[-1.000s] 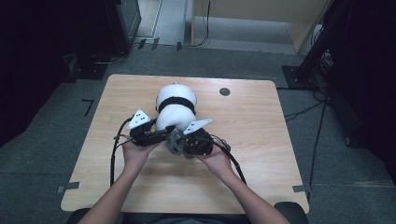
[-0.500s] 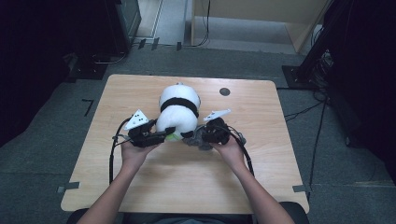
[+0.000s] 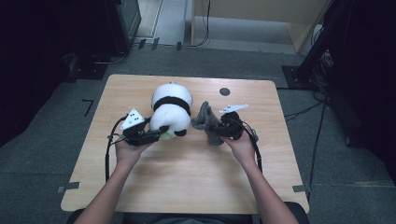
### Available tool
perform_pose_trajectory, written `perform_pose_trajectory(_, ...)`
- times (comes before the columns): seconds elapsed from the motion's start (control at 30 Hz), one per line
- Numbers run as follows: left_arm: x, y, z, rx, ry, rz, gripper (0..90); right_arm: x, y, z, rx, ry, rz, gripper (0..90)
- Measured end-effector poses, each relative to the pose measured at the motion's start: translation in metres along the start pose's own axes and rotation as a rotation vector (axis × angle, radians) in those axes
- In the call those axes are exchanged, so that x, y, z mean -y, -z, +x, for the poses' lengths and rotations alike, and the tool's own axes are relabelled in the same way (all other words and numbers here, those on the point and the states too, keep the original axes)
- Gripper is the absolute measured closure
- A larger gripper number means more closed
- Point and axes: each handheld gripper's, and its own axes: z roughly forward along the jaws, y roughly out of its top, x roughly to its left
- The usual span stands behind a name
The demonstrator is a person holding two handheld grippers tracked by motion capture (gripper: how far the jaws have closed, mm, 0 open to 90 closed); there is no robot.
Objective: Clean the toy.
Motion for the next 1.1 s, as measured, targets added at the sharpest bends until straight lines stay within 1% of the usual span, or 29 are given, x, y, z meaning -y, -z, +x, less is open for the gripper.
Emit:
perform_pose_trajectory(0.1, 0.001, 0.002, 0.006, -0.015, -0.011, 0.004, 41.2, 0.0, 0.005, -0.004, 0.009, -0.007, -0.014, 78.6)
perform_pose_trajectory(0.23, 0.001, 0.003, 0.012, -0.023, -0.01, 0.003, 41.0, -0.001, 0.013, -0.01, 0.02, -0.023, -0.049, 78.5)
perform_pose_trajectory(0.37, 0.002, 0.006, 0.018, -0.041, -0.01, 0.009, 40.9, 0.001, 0.021, -0.018, 0.03, -0.047, -0.073, 78.4)
perform_pose_trajectory(0.4, 0.002, 0.006, 0.018, -0.041, -0.01, 0.009, 40.9, 0.001, 0.021, -0.018, 0.03, -0.047, -0.073, 78.4)
perform_pose_trajectory(0.43, 0.002, 0.009, 0.023, -0.044, -0.009, 0.006, 40.9, 0.002, 0.024, -0.022, 0.039, -0.06, -0.085, 78.3)
perform_pose_trajectory(0.53, 0.002, 0.012, 0.028, -0.053, -0.006, 0.002, 40.8, 0.002, 0.03, -0.028, 0.052, -0.073, -0.093, 78.3)
perform_pose_trajectory(0.6, 0.002, 0.014, 0.034, -0.061, -0.005, 0.002, 40.8, 0.003, 0.035, -0.033, 0.064, -0.085, -0.111, 78.2)
perform_pose_trajectory(0.77, 0.005, 0.017, 0.046, -0.095, 0.004, 0.021, 40.8, 0.007, 0.043, -0.046, 0.087, -0.111, -0.122, 78.1)
perform_pose_trajectory(0.87, 0.007, 0.018, 0.051, -0.114, -0.016, 0.031, 40.8, 0.009, 0.047, -0.053, 0.103, -0.127, -0.13, 78.0)
perform_pose_trajectory(0.97, 0.009, 0.019, 0.058, -0.115, 0.0, 0.026, 40.8, 0.012, 0.049, -0.06, 0.111, -0.146, -0.122, 77.8)
perform_pose_trajectory(1.0, 0.01, 0.019, 0.06, -0.119, -0.001, 0.028, 40.8, 0.013, 0.049, -0.063, 0.114, -0.155, -0.12, 77.7)
perform_pose_trajectory(1.03, 0.01, 0.019, 0.062, -0.126, 0.004, 0.028, 40.8, 0.014, 0.05, -0.064, 0.119, -0.161, -0.118, 77.7)
perform_pose_trajectory(1.1, 0.012, 0.021, 0.067, -0.147, 0.0, 0.037, 40.7, 0.016, 0.05, -0.07, 0.123, -0.175, -0.116, 77.1)
